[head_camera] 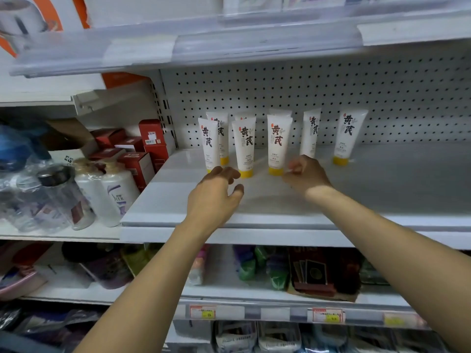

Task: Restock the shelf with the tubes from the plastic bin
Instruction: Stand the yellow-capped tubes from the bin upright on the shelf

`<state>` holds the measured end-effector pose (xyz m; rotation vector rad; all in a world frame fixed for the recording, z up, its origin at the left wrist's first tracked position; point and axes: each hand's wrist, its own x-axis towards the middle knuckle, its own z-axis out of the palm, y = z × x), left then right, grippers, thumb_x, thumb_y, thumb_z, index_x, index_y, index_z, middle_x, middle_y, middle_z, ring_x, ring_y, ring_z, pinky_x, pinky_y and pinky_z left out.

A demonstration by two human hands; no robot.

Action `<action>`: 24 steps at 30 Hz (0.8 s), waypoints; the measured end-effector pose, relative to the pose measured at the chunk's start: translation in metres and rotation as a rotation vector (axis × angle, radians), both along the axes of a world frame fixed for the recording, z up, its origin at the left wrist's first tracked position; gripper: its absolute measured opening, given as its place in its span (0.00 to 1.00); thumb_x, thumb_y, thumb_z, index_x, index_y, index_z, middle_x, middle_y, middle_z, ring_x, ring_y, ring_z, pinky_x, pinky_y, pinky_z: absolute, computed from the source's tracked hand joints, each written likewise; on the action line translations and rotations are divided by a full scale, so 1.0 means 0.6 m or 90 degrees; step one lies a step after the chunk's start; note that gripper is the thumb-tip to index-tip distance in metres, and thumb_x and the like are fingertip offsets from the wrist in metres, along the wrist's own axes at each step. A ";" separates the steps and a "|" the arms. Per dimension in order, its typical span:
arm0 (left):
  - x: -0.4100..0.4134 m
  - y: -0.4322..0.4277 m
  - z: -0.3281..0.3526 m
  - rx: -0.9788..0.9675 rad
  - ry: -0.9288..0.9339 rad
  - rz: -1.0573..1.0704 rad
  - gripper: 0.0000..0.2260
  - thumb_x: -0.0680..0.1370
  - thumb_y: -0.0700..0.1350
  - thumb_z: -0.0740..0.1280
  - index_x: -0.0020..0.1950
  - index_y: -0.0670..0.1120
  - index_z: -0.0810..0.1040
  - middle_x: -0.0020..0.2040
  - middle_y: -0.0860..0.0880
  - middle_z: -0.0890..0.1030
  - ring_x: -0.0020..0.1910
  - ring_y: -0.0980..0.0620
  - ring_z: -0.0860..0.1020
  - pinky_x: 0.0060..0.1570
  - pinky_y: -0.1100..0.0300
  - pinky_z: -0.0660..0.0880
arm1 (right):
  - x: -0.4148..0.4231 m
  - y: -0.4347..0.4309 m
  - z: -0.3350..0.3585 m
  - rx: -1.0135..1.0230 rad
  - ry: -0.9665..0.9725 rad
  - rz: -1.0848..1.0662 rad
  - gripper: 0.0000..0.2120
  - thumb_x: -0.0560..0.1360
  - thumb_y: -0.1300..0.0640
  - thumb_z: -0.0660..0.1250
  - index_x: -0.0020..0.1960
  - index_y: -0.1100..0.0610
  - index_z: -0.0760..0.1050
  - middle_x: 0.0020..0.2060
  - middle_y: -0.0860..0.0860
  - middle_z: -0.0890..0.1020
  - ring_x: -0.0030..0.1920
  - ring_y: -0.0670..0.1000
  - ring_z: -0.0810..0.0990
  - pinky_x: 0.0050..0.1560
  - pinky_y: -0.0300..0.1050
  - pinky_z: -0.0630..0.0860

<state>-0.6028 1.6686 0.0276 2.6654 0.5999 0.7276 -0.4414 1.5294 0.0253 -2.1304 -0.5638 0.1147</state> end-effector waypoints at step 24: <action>-0.445 0.044 -0.312 -0.284 0.216 0.046 0.10 0.77 0.51 0.65 0.57 0.53 0.77 0.41 0.58 0.79 0.44 0.52 0.80 0.47 0.52 0.77 | -0.473 0.022 -0.306 -0.368 0.055 0.319 0.09 0.73 0.52 0.66 0.52 0.51 0.75 0.47 0.50 0.82 0.50 0.55 0.79 0.51 0.51 0.78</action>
